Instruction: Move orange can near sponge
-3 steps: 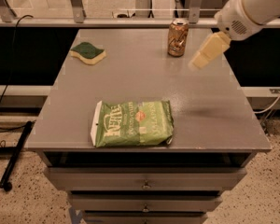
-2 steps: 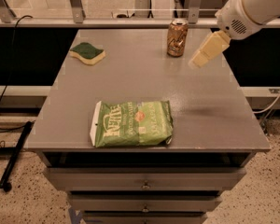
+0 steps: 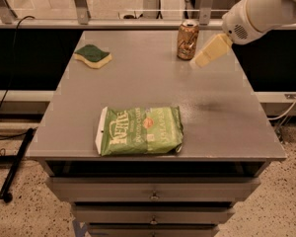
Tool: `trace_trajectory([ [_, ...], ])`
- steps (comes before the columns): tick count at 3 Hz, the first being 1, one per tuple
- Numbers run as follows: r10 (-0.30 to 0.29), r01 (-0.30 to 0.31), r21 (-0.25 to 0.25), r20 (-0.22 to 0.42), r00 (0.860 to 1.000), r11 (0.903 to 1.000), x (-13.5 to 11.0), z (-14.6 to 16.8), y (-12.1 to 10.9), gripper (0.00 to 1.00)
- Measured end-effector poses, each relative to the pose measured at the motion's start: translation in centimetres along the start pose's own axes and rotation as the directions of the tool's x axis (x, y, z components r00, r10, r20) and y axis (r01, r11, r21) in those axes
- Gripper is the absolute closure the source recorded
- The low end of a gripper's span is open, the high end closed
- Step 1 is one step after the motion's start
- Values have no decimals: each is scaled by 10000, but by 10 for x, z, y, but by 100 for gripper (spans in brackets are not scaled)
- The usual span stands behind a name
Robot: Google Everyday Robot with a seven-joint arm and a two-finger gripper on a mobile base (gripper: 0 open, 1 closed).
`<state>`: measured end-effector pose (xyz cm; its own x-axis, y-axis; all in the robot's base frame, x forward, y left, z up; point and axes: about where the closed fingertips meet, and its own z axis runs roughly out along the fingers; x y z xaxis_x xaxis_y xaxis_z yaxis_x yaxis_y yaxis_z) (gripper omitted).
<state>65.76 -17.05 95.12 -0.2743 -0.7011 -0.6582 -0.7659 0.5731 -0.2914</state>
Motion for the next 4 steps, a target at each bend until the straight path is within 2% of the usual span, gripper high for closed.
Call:
trace_trajectory([
  [1, 968, -1004, 257, 1159, 9885, 9946, -4, 42, -33, 0],
  [2, 1544, -1655, 337, 2184, 9636, 9856, -10, 77, -59, 0],
  [3, 1826, -2042, 465, 2886, 9399, 9778, -13, 104, -79, 0],
  [4, 1990, -2292, 539, 3326, 9218, 9719, -14, 122, -91, 0],
])
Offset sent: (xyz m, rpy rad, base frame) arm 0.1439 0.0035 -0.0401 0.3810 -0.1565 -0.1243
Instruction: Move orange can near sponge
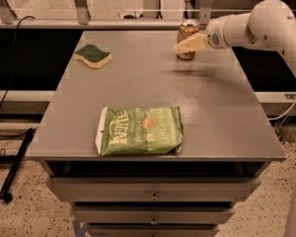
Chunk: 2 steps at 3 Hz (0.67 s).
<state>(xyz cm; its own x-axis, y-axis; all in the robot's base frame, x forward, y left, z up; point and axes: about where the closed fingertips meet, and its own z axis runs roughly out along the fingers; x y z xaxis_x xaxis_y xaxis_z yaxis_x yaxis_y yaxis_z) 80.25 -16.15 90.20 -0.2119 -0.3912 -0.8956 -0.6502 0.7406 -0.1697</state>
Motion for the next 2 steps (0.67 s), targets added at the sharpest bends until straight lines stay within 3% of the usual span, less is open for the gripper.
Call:
trace_trajectory([
  [1, 314, -312, -136, 130, 9994, 9994, 1, 16, -5, 16],
  [2, 584, -579, -518, 72, 9983, 9970, -2, 23, -2, 38],
])
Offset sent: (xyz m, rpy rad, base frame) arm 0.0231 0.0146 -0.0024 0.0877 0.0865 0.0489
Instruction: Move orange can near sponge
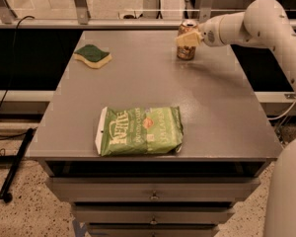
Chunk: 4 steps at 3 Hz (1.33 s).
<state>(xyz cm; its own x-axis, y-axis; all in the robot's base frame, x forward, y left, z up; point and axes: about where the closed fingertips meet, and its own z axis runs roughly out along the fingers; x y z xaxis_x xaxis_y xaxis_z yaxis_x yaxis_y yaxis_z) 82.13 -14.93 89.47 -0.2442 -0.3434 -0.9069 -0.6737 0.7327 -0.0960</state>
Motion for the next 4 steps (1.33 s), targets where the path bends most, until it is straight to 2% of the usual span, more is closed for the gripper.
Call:
trace_trajectory([
  [1, 0, -5, -643, -71, 10000, 9979, -8, -3, 16, 62],
  [2, -284, 311, -1492, 205, 9994, 9883, -27, -22, 45, 85],
  [3, -294, 321, -1584, 190, 9994, 9868, -26, -19, 48, 100],
  [4, -351, 393, -1926, 253, 9991, 9805, -26, -13, 59, 100],
])
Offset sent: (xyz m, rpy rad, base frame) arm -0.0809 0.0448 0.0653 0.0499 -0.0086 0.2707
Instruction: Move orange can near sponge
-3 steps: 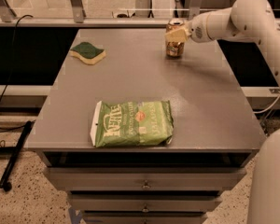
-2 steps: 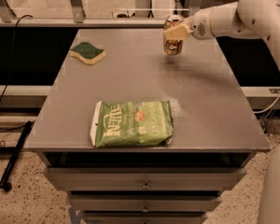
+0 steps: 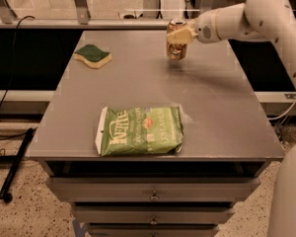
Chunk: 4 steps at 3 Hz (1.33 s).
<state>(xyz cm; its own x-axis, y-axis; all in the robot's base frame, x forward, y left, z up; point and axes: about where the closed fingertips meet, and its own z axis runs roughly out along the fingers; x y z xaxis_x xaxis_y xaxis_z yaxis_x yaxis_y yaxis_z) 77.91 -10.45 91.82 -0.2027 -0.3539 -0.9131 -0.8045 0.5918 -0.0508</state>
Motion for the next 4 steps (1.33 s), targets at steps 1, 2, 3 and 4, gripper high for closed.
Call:
trace_trajectory([
  [1, -301, 372, -1178, 617, 9976, 9923, -18, 31, 38, 100],
  [2, -647, 967, -2372, 1394, 9881, 9666, -44, 66, 82, 100],
  [3, -990, 1545, -3181, 1838, 9780, 9354, -60, 96, 115, 100],
  [4, -1344, 1932, -3615, 1814, 9742, 9121, -59, 123, 138, 100],
])
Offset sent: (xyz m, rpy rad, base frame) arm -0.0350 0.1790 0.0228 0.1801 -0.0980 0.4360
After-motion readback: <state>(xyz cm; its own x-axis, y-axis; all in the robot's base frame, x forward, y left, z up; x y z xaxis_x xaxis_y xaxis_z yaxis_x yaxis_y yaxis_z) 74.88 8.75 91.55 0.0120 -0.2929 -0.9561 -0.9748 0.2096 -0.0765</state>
